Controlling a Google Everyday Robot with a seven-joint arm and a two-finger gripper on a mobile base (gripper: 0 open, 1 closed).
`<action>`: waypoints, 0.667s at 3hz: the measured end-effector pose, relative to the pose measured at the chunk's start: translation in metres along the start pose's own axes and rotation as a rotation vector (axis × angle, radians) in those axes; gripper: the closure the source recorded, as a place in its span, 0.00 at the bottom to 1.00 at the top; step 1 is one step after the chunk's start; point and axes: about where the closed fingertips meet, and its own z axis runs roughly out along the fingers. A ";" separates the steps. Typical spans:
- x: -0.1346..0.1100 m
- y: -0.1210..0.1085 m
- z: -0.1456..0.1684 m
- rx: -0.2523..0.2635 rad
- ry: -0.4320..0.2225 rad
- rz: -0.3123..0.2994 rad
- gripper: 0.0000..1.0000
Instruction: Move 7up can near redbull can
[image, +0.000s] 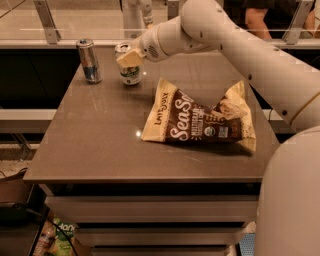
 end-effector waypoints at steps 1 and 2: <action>-0.009 -0.002 0.009 -0.034 -0.032 -0.015 1.00; -0.009 -0.009 0.015 -0.056 -0.055 0.027 1.00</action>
Offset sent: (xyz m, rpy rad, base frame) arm 0.0282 0.0080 0.0023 0.1192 0.0690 0.0341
